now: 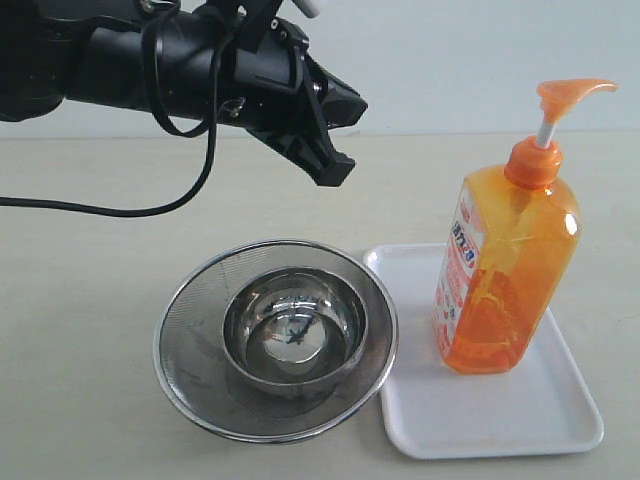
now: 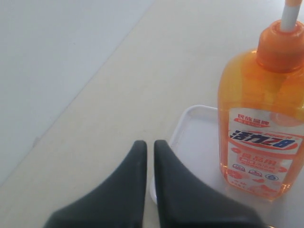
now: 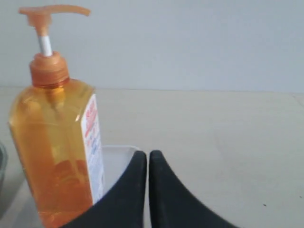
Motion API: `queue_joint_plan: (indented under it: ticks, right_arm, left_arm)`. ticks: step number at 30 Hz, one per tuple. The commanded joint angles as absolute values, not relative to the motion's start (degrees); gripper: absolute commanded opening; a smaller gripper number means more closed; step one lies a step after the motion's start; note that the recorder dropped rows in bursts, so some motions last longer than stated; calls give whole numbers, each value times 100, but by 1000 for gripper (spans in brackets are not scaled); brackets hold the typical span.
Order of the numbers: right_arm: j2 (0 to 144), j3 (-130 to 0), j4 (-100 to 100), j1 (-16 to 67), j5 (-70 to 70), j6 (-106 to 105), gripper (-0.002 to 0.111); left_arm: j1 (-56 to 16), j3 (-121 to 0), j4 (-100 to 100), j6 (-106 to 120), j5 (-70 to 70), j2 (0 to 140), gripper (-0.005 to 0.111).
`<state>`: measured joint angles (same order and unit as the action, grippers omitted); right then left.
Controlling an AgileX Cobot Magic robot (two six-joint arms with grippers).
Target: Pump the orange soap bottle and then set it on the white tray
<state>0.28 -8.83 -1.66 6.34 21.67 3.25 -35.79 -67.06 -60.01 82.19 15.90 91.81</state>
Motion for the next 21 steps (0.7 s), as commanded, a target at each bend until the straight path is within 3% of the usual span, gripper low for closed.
queue_joint_plan:
  ticks: [1, 6, 11, 21]
  right_arm:
    - [0, -865, -209, 302, 2256, 226, 0]
    - [0, -690, -209, 304, 2135, 180, 0]
    - [0, 0, 343, 304, 1171, 263, 0]
    - [0, 0, 408, 304, 1894, -188, 0]
  left_arm:
    - [-3561, -6726, -6015, 8173, 1560, 9134, 5]
    - [-3561, -6726, -6015, 8173, 1560, 9134, 5]
    - [-3561, -6726, -6015, 8173, 1545, 9134, 5]
    - [-3561, -6726, -6015, 8173, 1545, 9134, 5]
